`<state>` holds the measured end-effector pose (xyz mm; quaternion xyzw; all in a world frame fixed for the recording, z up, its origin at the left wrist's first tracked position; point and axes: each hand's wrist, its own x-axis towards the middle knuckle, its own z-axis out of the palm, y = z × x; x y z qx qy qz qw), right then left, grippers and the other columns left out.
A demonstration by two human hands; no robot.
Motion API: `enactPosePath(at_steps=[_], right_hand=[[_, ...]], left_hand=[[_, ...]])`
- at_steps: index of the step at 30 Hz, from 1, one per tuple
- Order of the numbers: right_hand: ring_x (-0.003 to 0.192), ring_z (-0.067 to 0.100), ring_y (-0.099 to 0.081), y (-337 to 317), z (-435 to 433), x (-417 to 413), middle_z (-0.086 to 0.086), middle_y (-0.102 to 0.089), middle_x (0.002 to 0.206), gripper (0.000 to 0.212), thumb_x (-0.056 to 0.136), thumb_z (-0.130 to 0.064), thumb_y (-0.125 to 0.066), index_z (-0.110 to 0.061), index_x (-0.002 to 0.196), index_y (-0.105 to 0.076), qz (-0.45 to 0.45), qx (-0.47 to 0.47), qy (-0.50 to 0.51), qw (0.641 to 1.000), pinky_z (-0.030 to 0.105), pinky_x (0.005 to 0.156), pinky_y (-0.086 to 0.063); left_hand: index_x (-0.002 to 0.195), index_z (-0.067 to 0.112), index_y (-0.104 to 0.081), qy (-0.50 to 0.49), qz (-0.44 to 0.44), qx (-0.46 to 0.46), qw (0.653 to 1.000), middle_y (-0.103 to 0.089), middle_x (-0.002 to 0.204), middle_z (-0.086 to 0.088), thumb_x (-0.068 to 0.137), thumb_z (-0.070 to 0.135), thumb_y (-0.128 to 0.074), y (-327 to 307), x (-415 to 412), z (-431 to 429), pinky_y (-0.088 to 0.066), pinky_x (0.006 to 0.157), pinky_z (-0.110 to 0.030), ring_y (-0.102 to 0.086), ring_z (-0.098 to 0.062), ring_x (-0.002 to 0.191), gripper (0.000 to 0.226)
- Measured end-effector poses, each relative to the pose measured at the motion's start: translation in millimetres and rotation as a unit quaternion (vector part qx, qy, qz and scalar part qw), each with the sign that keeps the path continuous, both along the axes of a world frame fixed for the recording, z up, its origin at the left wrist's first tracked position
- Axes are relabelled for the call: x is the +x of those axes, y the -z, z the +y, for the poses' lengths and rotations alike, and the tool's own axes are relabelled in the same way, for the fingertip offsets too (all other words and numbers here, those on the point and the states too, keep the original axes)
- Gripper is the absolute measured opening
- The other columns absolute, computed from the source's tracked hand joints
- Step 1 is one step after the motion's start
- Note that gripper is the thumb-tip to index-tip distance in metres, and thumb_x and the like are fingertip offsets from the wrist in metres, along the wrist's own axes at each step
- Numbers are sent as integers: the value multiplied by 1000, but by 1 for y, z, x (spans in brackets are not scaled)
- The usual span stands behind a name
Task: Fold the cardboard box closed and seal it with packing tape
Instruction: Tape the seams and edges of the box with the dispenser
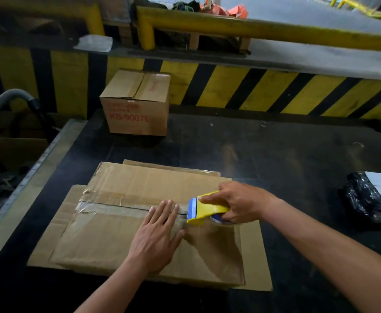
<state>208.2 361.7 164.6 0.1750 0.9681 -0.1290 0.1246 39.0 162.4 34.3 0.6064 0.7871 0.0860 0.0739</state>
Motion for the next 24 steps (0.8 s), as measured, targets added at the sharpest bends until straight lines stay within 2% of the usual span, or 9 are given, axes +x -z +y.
enactPosePath(at_steps=[3,9,14,18,21,24], right_hand=[[92,10,-43,-8,3,-2,-10,-42,97,63,87,-50,-62,-53,144,-36,5,1,-16,1000,27,74,-40],[93,9,-42,-22,2,-3,-10,-42,99,64,89,-51,-61,-52,146,-34,9,11,-33,999,33,80,-47],[92,8,-43,-30,5,-4,-7,-50,103,63,89,-52,-62,-51,146,-34,38,24,-38,998,24,72,-40],[92,9,-44,-21,7,-1,-8,-46,100,64,88,-51,-62,-51,146,-33,24,36,-29,999,26,72,-39],[94,13,-45,-1,1,2,-7,-42,100,64,88,-51,-61,-51,146,-34,-9,29,-18,999,29,74,-42],[98,16,-49,9,0,3,-5,-45,105,65,89,-52,-60,-50,147,-32,-17,20,-13,1000,32,78,-47]], left_hand=[[161,24,12,-29,-10,0,1000,23,165,-3,99,73,-12,-1,-1,-1,11,125,-36,26,-18,153,83],[162,20,2,-32,-10,18,999,11,169,-4,92,79,0,2,-1,0,10,125,-34,17,-17,155,92],[162,21,9,-35,-16,8,999,16,169,-2,98,73,-15,0,-2,4,13,126,-34,21,-16,154,86],[162,21,11,-33,-23,14,999,19,168,-3,97,73,-19,0,-3,3,10,127,-35,21,-16,155,89],[163,18,0,-19,-19,25,999,9,169,-2,98,72,-19,3,-2,2,6,127,-37,13,-16,156,86],[163,18,-11,-4,4,4,1000,-3,170,-2,98,71,-6,4,-3,3,2,126,-39,8,-16,156,85]])
